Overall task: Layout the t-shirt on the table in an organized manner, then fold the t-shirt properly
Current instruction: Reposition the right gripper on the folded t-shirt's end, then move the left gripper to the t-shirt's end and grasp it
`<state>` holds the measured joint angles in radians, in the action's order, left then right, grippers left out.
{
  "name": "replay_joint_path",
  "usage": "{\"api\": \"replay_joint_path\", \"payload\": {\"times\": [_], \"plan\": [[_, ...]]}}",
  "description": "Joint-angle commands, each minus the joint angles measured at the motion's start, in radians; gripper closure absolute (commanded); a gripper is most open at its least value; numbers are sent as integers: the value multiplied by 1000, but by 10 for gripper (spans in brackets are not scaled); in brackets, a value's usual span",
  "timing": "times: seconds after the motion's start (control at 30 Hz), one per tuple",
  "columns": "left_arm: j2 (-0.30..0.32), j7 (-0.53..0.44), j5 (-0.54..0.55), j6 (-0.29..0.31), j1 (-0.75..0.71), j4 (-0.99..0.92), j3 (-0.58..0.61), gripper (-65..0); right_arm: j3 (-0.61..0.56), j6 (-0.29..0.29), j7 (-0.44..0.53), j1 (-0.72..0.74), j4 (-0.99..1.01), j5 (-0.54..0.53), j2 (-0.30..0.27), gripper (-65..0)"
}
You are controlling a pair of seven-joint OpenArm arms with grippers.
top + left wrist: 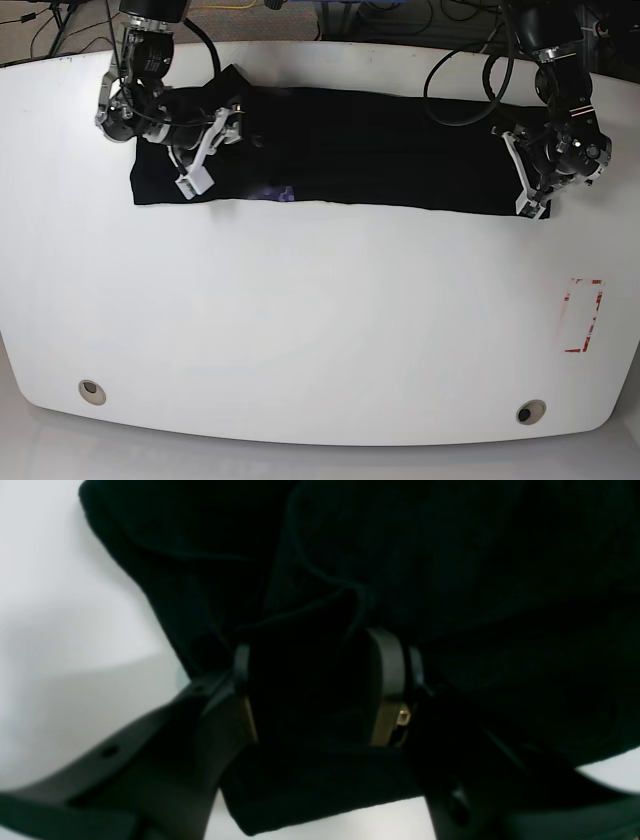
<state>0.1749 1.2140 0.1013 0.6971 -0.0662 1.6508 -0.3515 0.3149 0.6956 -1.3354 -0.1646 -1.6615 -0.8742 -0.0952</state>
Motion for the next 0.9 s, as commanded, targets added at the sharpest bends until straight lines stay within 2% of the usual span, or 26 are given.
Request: {"api": "replay_joint_path", "payload": {"times": [0.0, 0.3, 0.47, 0.57, 0.63, 0.73, 0.8, 0.87], "plan": [[10, -1, 4, 1, 10, 10, -4, -247, -21, 3, 12, 6, -19, -30, 10, -495], [10, -1, 8, 1, 12, 32, -8, -247, -27, 3, 12, 15, -114, -30, 13, -495], [8, 0, 8, 1, 12, 94, -13, -249, 10, 3, 12, 9, -157, -29, -51, -495], [7, 0, 39, 1, 12, 125, -59, -249, 50, 3, 12, 6, -157, -27, -82, -482], [7, 2, 91, 1, 12, 130, -110, -249, 68, 3, 14, 6, -157, -17, -105, -442], [15, 2, 191, 1, 13, 125, -195, -261, 91, 3, 15, 6, -161, 25, -130, -346], [16, 3, 259, 1, 13, 125, -248, -300, 99, 3, 24, 6, -161, 59, -139, -274], [16, 5, 329, 1, 13, 124, -301, -376, 96, 3, 44, 4, -162, 102, -150, -192]]}}
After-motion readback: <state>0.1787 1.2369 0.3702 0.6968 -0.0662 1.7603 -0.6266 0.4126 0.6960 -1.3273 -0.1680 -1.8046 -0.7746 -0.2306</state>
